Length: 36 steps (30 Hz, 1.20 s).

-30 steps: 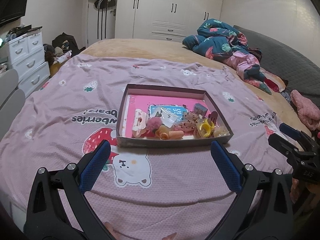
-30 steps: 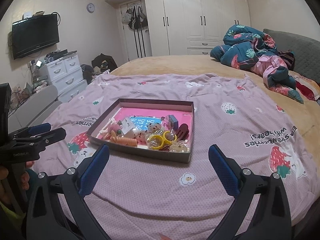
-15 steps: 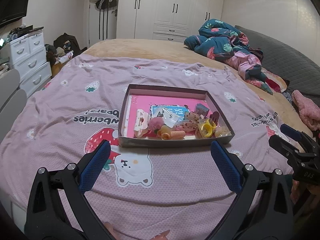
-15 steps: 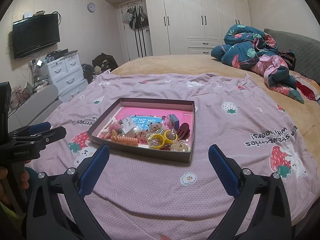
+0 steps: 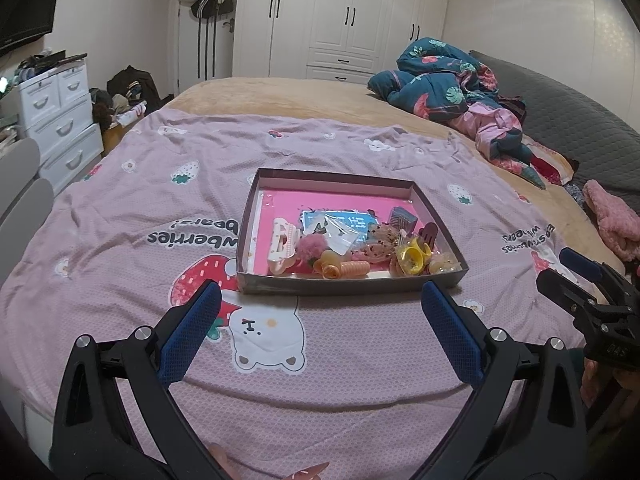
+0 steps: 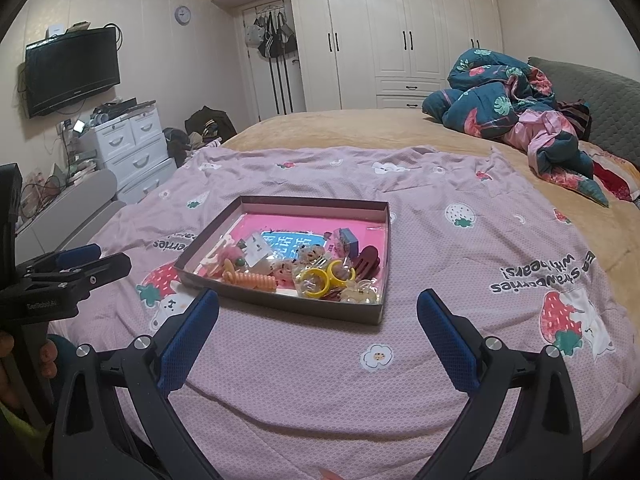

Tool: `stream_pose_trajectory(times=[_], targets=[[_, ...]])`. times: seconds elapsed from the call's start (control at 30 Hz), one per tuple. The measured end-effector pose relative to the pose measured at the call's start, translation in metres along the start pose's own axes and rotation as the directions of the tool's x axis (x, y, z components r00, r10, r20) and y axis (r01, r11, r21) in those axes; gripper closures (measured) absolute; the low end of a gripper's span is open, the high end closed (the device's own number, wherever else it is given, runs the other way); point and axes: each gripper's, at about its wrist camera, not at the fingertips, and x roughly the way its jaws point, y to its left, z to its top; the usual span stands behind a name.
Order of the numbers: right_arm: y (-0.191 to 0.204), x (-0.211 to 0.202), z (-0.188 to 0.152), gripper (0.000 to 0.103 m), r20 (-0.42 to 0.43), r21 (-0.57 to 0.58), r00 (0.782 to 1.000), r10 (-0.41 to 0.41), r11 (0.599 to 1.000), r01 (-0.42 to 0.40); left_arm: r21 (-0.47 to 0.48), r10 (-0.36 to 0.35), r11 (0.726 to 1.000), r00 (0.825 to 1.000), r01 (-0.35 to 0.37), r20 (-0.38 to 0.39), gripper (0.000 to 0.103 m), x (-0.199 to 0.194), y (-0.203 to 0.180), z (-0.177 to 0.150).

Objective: Organize jewelry

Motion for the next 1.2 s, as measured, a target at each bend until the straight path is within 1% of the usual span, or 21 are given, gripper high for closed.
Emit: stream_pose_trajectory(times=[0.27, 1.2], targets=[[-0.0007, -0.0008, 0.0003, 0.004, 0.000, 0.000, 1.000, 0.001, 1.000, -0.001, 0.006, 0.004, 1.000, 1.000, -0.004, -0.007, 0.009, 0.0018, 0.0050, 0.0008], [-0.0004, -0.0008, 0.0004, 0.004, 0.000, -0.002, 1.000, 0.001, 1.000, -0.001, 0.007, 0.014, 1.000, 1.000, -0.014, -0.013, 0.009, 0.0021, 0.0027, -0.0005]])
